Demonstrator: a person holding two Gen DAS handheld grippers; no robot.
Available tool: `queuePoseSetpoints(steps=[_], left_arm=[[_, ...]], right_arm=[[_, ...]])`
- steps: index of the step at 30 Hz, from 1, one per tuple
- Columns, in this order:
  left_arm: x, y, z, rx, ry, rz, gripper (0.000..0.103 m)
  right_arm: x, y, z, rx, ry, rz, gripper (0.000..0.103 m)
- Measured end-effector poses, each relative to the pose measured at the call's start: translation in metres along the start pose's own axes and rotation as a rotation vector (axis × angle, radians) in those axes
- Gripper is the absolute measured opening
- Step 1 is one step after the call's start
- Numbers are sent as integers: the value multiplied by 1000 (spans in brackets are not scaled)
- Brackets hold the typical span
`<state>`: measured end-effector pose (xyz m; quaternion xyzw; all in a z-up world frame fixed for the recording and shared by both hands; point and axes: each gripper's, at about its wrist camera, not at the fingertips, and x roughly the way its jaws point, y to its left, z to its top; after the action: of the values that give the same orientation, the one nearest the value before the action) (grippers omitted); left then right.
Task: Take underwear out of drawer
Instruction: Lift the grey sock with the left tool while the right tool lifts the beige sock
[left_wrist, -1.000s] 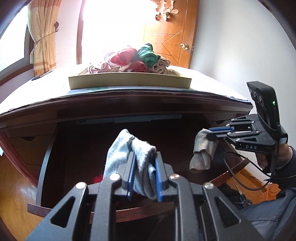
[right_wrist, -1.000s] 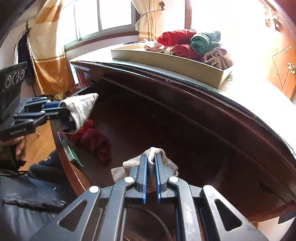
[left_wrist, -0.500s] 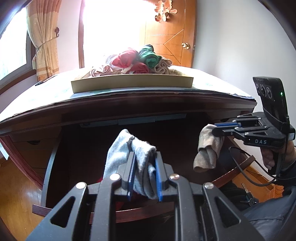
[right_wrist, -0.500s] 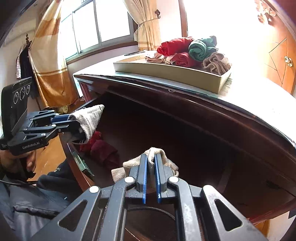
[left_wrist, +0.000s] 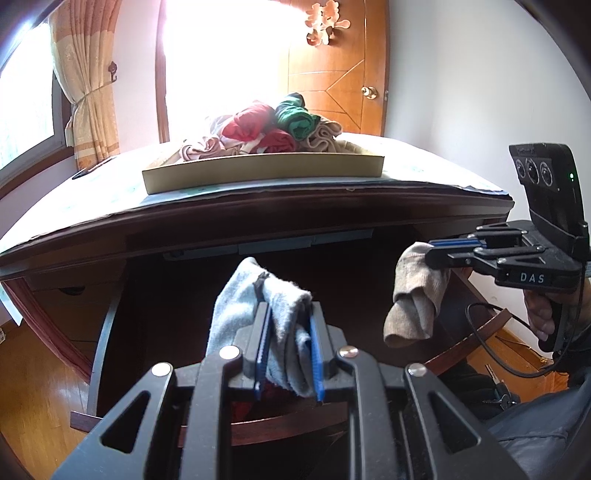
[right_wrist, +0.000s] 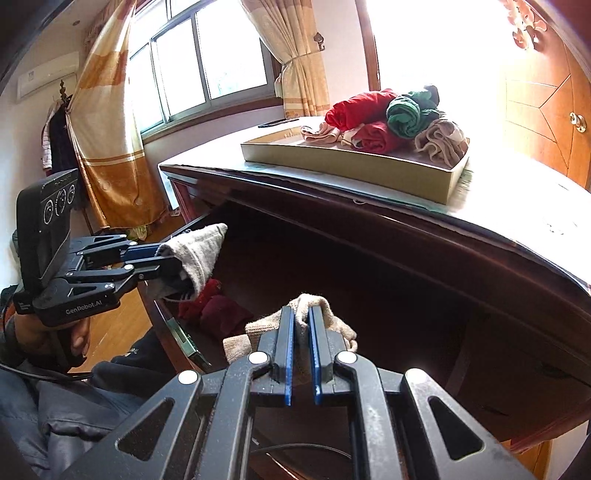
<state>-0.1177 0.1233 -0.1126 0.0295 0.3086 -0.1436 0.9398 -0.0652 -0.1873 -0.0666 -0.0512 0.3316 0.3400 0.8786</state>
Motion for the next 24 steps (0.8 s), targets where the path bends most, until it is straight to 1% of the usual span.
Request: queuePoseSetpoints(steps=[15,24], left_arm=[[-5,-3,-1,12,-32,0,18],[-12,-5,4,26,-79,12,16]], right_arm=[[-6,0,1,11,-39,7,9],[-18,1,5,10,-89,17,8]])
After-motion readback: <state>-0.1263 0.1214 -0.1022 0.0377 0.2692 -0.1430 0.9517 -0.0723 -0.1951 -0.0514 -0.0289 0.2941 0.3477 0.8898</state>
